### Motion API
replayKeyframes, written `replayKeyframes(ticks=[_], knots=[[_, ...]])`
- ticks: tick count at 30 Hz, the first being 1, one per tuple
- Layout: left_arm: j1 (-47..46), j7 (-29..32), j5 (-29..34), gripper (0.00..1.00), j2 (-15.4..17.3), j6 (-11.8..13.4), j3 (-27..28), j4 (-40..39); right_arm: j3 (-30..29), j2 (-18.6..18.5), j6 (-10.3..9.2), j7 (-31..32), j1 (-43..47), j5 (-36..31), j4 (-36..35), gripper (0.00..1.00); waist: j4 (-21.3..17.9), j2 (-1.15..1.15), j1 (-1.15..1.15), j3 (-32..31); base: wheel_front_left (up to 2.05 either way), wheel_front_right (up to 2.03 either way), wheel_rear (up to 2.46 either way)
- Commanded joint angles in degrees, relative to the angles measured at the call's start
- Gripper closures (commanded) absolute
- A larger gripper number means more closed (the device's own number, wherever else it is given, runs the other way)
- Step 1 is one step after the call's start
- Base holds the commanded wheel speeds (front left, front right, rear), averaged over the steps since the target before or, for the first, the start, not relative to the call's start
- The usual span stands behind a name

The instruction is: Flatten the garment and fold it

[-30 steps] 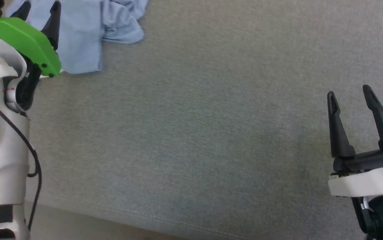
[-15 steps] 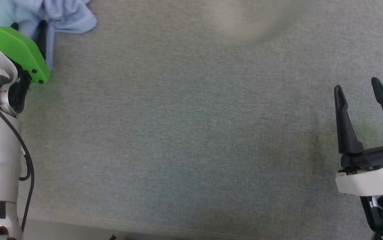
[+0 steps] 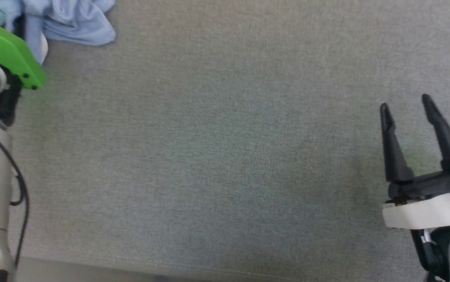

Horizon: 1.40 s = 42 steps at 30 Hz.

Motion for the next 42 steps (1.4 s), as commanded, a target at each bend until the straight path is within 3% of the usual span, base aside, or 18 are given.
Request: replayKeyframes(ticks=[1,6,15,24,34,42], knots=[[-1.4,-0.6,-1.0,1.0,1.2,-0.4,0.0,-0.5,0.3,0.4,0.21,-0.7,-1.0,0.3,0.7,0.0,0.6,0.0,-0.01,-3.5,0.0,0.0,0.0],[-2.9,-0.8,-2.0,1.0,2.2,-1.5,-1.0,-2.9,0.8,1.8,0.21,-1.9,-0.2,0.6,3.5,0.0,1.0,0.0,-0.01,-8.9,0.0,0.0,0.0],[-7.3,0.2,-3.8,1.0,-0.7,-1.6,-2.5,-9.9,1.6,3.5,0.21,-3.9,2.0,1.5,7.7,0.0,1.4,0.0,-0.01,-18.1,0.0,0.0,0.0],[-12.5,3.8,-7.5,1.0,-7.6,-0.3,-4.2,-15.5,1.6,3.7,0.21,-6.2,4.0,5.1,11.2,0.0,-0.7,0.0,-0.01,-25.5,0.0,0.0,0.0],[-15.0,7.2,-11.0,1.0,-16.7,-0.3,-9.1,-20.4,-0.1,3.7,0.21,-7.8,5.0,6.8,13.1,0.0,-4.6,0.0,-0.01,-28.8,0.0,0.0,0.0],[-12.7,8.4,-12.5,1.0,-20.2,-0.3,-14.0,-21.6,-0.8,3.7,0.21,-8.3,5.1,7.5,13.3,0.0,-8.0,0.0,-0.01,-29.0,0.0,0.0,0.0]])
